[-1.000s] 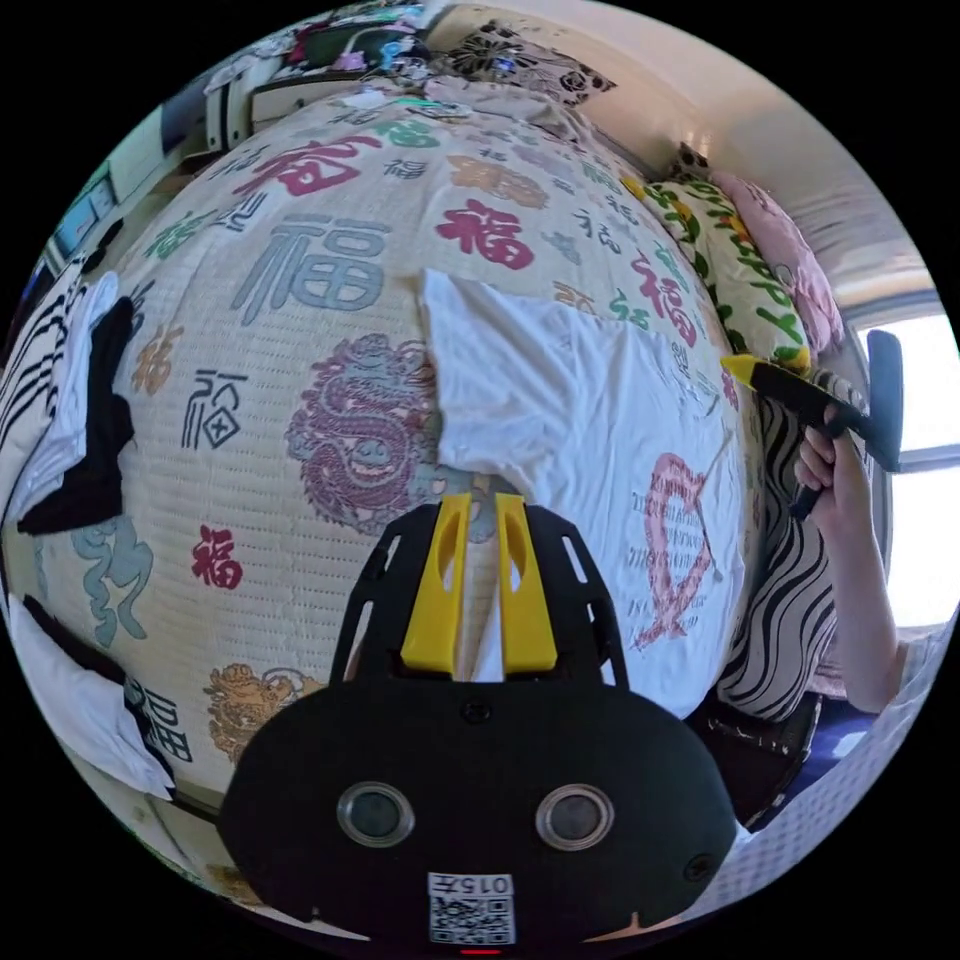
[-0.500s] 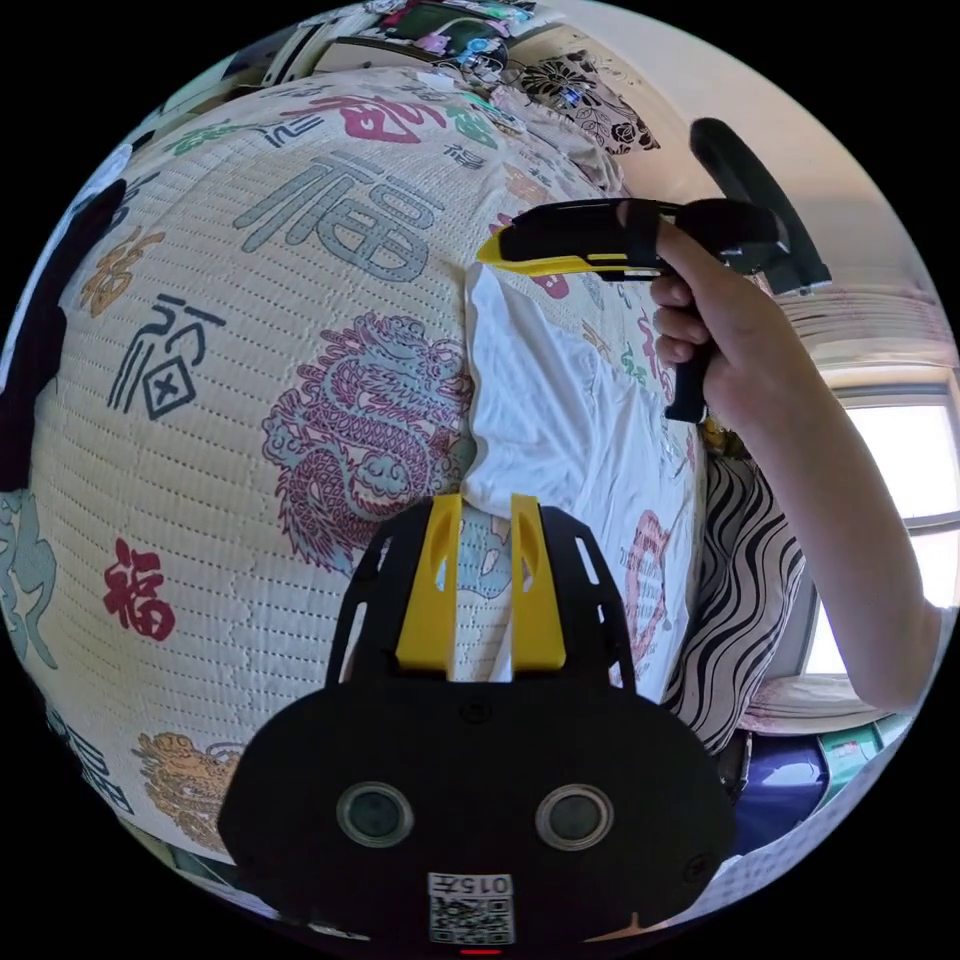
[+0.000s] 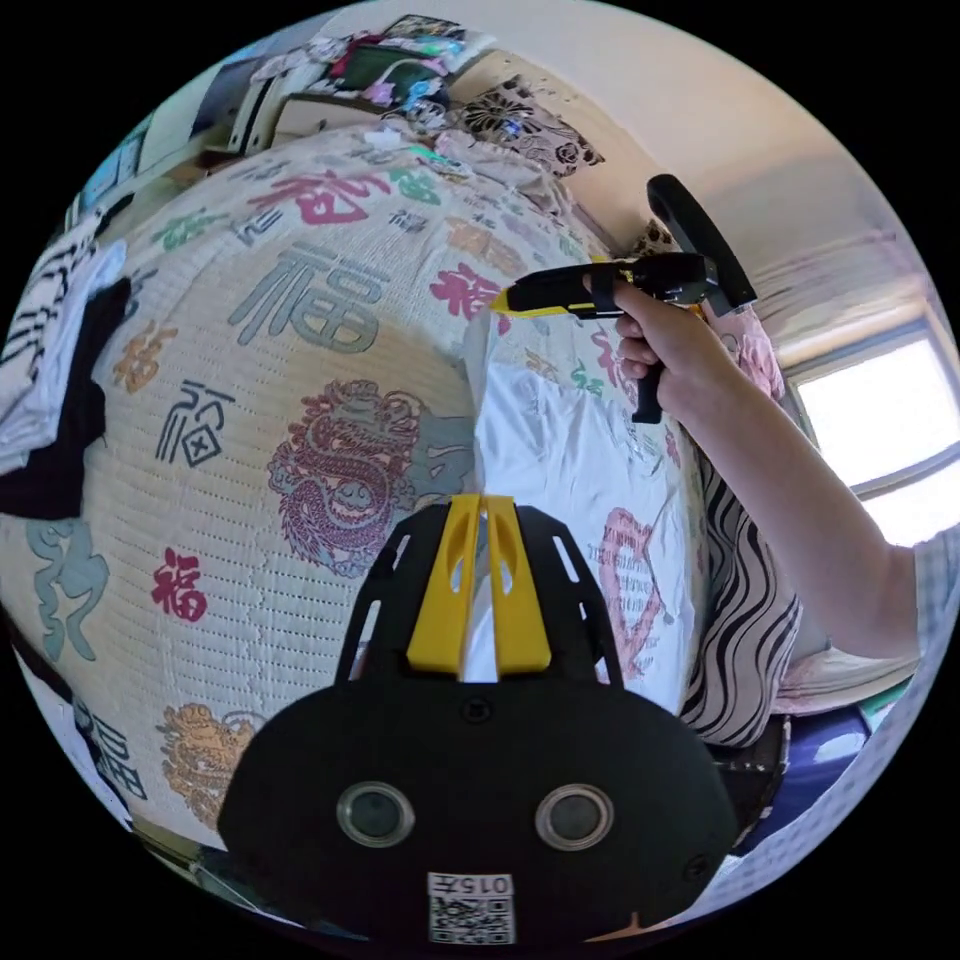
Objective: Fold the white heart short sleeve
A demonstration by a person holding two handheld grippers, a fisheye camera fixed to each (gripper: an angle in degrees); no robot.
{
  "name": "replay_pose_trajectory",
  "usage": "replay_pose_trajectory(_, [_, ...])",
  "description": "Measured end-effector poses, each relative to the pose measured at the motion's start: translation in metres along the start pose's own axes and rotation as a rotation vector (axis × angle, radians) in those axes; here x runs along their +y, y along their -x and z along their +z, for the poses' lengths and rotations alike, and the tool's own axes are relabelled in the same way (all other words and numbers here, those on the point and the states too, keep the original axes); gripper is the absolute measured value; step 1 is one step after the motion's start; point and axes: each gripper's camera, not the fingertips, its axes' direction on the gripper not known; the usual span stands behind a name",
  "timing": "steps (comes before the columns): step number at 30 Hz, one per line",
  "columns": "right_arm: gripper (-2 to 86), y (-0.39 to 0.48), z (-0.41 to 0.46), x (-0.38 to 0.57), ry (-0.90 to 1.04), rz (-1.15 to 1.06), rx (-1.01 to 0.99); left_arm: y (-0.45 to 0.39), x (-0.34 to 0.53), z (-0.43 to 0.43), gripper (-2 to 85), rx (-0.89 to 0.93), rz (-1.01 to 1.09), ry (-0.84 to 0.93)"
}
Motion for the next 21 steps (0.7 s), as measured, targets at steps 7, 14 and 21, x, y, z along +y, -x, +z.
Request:
replay_pose_trajectory(7, [-0.7, -0.069, -0.072, 0.091, -0.113, 0.148, -0.028, -0.084, 0.040, -0.004, -0.5, -0.016, 0.197, 0.011])
replay_pose_trajectory(14, [-0.5, -0.115, -0.078, 0.173, -0.060, 0.341, 0.005, -0.133, 0.088, 0.052, -0.5, -0.008, 0.284, 0.143])
replay_pose_trajectory(21, [-0.3, -0.140, -0.062, 0.214, -0.004, 0.469, -0.035, -0.144, 0.117, 0.093, 0.6, -0.042, 0.322, 0.270])
